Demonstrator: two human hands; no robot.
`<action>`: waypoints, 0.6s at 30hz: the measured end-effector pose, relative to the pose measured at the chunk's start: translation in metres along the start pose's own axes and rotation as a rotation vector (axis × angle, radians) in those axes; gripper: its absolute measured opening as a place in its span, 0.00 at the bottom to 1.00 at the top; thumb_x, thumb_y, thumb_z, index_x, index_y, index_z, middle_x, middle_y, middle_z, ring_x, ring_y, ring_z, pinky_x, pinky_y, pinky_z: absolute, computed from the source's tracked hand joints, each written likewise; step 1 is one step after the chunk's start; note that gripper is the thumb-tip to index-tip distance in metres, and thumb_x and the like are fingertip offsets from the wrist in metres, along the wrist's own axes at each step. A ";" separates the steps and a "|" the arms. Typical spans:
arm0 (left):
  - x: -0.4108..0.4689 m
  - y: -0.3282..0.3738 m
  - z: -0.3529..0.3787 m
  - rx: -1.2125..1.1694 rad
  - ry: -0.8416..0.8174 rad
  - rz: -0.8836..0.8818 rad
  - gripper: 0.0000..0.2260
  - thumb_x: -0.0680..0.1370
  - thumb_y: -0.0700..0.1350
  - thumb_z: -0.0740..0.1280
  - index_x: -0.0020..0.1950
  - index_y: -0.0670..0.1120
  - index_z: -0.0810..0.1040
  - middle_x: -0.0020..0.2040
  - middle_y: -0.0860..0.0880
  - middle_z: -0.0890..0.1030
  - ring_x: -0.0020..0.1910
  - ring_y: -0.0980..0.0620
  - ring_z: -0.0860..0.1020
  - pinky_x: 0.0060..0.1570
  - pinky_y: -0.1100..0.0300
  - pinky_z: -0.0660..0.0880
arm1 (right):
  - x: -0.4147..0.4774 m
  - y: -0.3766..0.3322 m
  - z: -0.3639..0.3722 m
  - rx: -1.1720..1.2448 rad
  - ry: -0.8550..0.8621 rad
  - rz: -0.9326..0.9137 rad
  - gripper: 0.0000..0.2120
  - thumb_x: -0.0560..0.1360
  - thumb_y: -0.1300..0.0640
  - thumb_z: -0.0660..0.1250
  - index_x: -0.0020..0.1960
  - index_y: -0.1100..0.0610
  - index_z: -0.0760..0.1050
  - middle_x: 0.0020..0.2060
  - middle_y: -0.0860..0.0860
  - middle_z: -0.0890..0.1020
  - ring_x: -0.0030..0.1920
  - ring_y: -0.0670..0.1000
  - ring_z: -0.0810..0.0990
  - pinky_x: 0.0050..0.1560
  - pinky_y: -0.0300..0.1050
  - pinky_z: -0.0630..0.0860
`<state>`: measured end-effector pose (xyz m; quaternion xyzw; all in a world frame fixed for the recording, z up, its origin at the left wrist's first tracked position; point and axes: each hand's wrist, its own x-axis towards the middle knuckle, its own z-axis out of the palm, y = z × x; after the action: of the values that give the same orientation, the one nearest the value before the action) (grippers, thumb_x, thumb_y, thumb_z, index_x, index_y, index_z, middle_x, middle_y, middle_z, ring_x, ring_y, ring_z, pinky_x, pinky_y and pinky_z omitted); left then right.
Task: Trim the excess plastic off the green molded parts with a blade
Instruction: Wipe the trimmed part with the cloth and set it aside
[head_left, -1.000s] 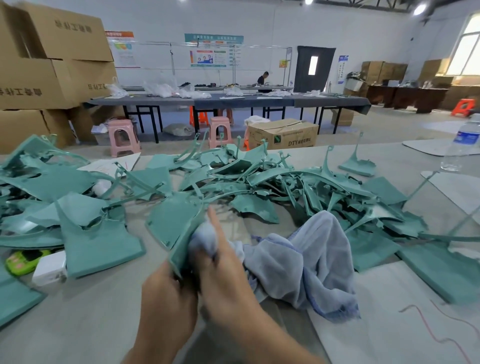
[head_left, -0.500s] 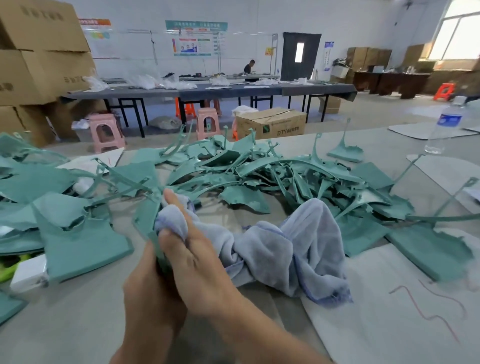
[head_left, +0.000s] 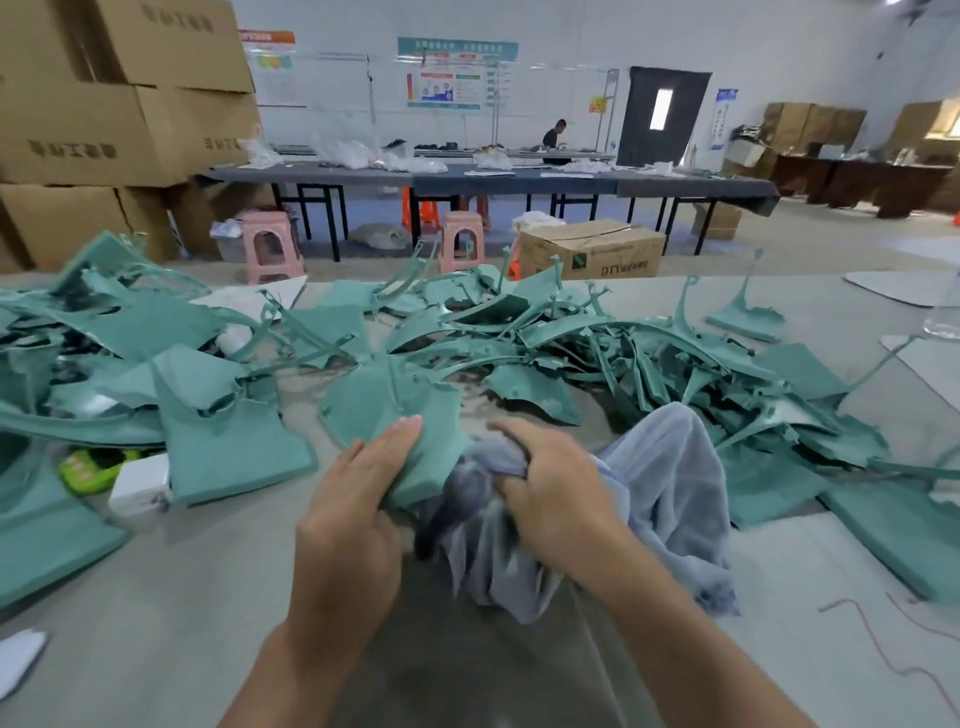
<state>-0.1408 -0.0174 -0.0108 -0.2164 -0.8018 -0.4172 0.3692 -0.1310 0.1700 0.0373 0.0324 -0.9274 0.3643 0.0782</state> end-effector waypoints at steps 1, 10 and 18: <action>-0.004 -0.008 -0.001 0.090 0.021 0.072 0.35 0.63 0.26 0.59 0.69 0.44 0.78 0.68 0.54 0.76 0.70 0.62 0.72 0.74 0.57 0.65 | 0.000 0.001 -0.010 -0.108 0.061 0.051 0.24 0.80 0.61 0.62 0.74 0.48 0.71 0.72 0.50 0.73 0.73 0.52 0.70 0.71 0.51 0.70; -0.001 0.018 0.002 0.197 -0.106 0.411 0.16 0.83 0.37 0.56 0.67 0.43 0.77 0.68 0.46 0.78 0.70 0.45 0.75 0.74 0.41 0.64 | -0.017 -0.018 0.008 0.925 -0.132 0.224 0.09 0.78 0.53 0.70 0.50 0.58 0.84 0.46 0.55 0.88 0.48 0.54 0.87 0.49 0.50 0.84; 0.025 0.054 0.000 -0.830 -0.252 -0.696 0.28 0.65 0.39 0.65 0.66 0.52 0.81 0.61 0.54 0.84 0.54 0.55 0.83 0.46 0.54 0.76 | -0.033 0.010 -0.052 1.088 -0.065 0.358 0.06 0.81 0.66 0.65 0.54 0.66 0.80 0.47 0.60 0.87 0.41 0.55 0.87 0.36 0.46 0.83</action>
<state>-0.1213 0.0141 0.0362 -0.1143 -0.6322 -0.7663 -0.0052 -0.0929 0.2129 0.0620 -0.0785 -0.5994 0.7955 -0.0413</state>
